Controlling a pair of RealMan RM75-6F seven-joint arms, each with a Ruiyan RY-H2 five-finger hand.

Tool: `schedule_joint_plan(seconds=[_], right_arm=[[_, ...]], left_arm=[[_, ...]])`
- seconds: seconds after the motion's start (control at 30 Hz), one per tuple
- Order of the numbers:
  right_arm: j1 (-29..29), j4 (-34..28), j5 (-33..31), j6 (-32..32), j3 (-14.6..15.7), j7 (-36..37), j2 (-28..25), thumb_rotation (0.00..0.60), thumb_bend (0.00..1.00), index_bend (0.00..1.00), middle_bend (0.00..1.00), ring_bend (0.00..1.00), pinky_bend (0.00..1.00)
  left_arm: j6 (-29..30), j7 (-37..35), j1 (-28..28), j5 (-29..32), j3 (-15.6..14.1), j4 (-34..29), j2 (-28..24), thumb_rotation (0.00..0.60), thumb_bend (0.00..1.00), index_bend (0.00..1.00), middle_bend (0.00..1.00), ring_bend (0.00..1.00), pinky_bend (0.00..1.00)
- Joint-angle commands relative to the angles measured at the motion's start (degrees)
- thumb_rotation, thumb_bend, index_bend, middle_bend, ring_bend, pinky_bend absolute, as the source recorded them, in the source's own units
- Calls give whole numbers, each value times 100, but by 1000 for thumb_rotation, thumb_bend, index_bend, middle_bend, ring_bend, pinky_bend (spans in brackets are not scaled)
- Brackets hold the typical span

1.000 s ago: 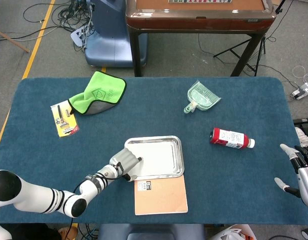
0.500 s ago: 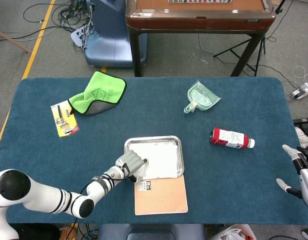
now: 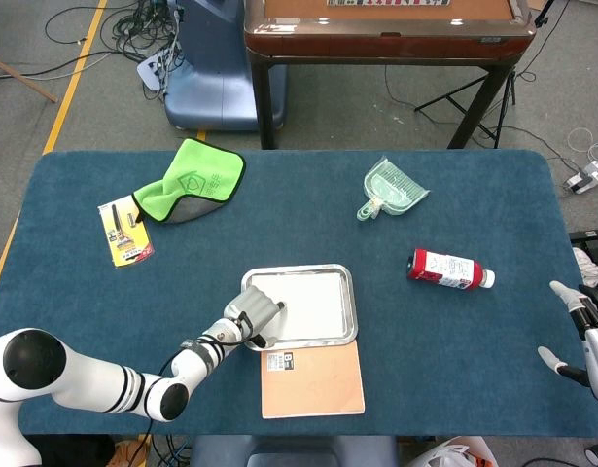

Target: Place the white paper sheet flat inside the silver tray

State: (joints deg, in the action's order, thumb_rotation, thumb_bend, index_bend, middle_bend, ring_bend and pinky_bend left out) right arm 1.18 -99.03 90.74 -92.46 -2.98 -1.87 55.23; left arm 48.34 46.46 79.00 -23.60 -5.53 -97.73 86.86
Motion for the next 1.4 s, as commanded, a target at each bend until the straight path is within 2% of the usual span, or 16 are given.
schedule_joint_plan(seconds=[0.03, 0.37, 0.47, 0.6, 0.67, 0.73, 0.77, 0.83, 1.0, 1.1, 1.2, 1.4], right_arm=[[7, -2, 3, -14, 0, 1, 0, 600, 108, 173, 248, 139, 168], [48, -5, 12, -72, 7, 17, -19, 600, 108, 172, 248, 140, 168], [45, -3, 13, -73, 2, 26, -30, 600, 108, 173, 248, 139, 168], [16, -4, 26, -40, -7, 30, -45, 600, 108, 173, 248, 139, 168], [2, -1, 24, -19, -11, 29, -46, 600, 108, 173, 248, 139, 168], [-17, 1, 22, 10, -15, 29, -42, 600, 108, 173, 248, 139, 168], [-26, 3, 21, 24, -16, 28, -39, 600, 108, 173, 248, 139, 168], [-47, 13, 25, 53, -18, 23, -28, 600, 108, 173, 248, 139, 168], [-98, 20, 0, 139, -27, -5, -25, 600, 109, 173, 248, 139, 168], [-133, 15, -24, 212, -27, -16, -30, 600, 108, 173, 246, 140, 168], [-220, -18, -56, 395, -17, 4, -56, 600, 108, 173, 241, 139, 168], [-379, 21, -42, 638, -17, 113, -69, 600, 108, 172, 239, 139, 168]], left_arm=[[7, -23, 0, -23, 25, -27, -10, 260, 310, 163, 1000, 1000, 1000], [107, -44, -2, 21, 58, -138, -61, 257, 311, 154, 1000, 1000, 1000], [171, -318, -140, -73, 165, -289, -260, 261, 311, 146, 996, 992, 1000], [296, -729, -408, -324, 265, -431, -605, 260, 310, 136, 949, 934, 979], [435, -859, -558, -488, 254, -480, -740, 316, 308, 130, 909, 891, 950], [645, -1011, -766, -722, 226, -533, -882, 489, 303, 126, 831, 802, 898], [733, -1062, -857, -815, 200, -561, -949, 546, 301, 125, 794, 760, 878], [955, -1205, -1082, -1008, 164, -633, -1112, 600, 298, 125, 687, 655, 819], [1633, -1634, -1735, -1552, 112, -699, -1420, 600, 296, 125, 523, 513, 658], [1997, -1892, -2103, -1851, 105, -744, -1566, 600, 295, 125, 446, 428, 603], [2466, -2262, -2591, -2263, 101, -784, -1695, 600, 295, 125, 409, 389, 564], [3103, -2415, -3338, -2722, -55, -869, -1857, 600, 295, 126, 359, 340, 451]])
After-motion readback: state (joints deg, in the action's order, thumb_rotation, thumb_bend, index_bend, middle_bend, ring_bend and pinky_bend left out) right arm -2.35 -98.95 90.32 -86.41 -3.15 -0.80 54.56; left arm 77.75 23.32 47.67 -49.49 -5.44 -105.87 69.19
